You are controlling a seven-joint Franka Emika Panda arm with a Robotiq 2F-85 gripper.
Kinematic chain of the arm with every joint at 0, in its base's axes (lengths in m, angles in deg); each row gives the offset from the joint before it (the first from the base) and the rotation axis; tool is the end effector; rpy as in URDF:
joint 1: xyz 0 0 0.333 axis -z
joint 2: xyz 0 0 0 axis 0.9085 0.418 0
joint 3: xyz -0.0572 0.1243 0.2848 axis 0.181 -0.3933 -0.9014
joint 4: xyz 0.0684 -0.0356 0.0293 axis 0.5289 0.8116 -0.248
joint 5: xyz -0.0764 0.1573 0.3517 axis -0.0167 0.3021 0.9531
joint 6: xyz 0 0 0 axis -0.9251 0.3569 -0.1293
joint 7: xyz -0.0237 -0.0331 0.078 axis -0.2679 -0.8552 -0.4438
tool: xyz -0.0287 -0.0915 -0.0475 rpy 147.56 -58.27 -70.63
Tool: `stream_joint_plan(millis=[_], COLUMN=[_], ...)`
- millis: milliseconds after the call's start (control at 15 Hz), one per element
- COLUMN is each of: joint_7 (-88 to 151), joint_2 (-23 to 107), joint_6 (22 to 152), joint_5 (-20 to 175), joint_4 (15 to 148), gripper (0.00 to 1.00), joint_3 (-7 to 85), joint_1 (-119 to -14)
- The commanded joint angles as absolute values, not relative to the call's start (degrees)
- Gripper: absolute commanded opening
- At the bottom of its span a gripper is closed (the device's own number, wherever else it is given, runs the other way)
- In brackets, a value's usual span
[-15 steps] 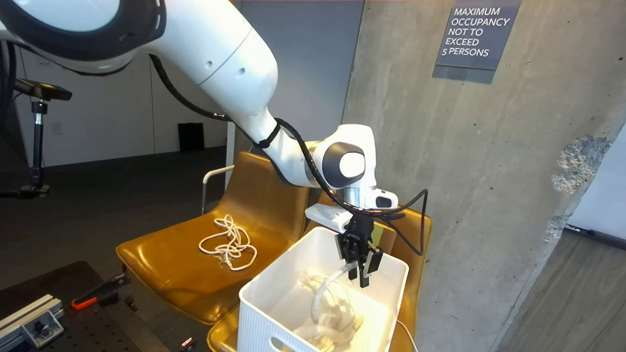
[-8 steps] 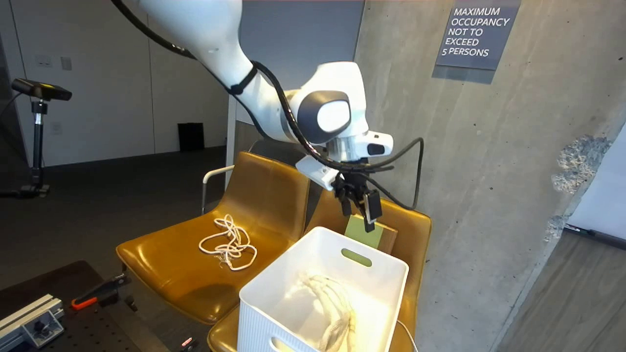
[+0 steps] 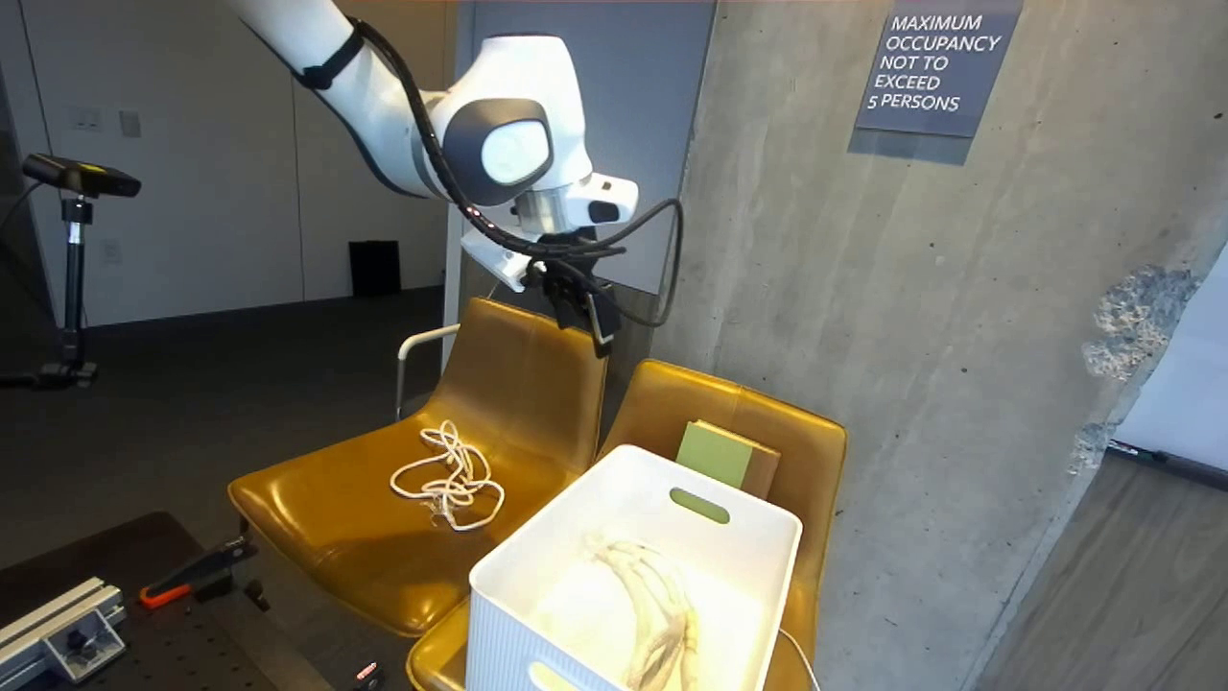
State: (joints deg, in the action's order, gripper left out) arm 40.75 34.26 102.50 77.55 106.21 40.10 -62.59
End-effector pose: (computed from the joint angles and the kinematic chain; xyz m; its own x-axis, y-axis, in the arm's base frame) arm 0.6063 -0.0809 0.4122 0.8579 -0.3164 0.4049 -0.3260 -0.9442 -0.0470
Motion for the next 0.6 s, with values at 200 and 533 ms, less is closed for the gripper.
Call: stream_joint_plan(millis=[200, 533], joint_7=[42.0, 43.8], joint_2=[33.7, 41.1], joint_6=[109.4, 112.3], joint_5=[79.0, 74.8], joint_4=[111.8, 109.0], gripper=[1.00, 1.00], joint_3=[34.4, 32.5], joint_1=[-68.2, -73.8])
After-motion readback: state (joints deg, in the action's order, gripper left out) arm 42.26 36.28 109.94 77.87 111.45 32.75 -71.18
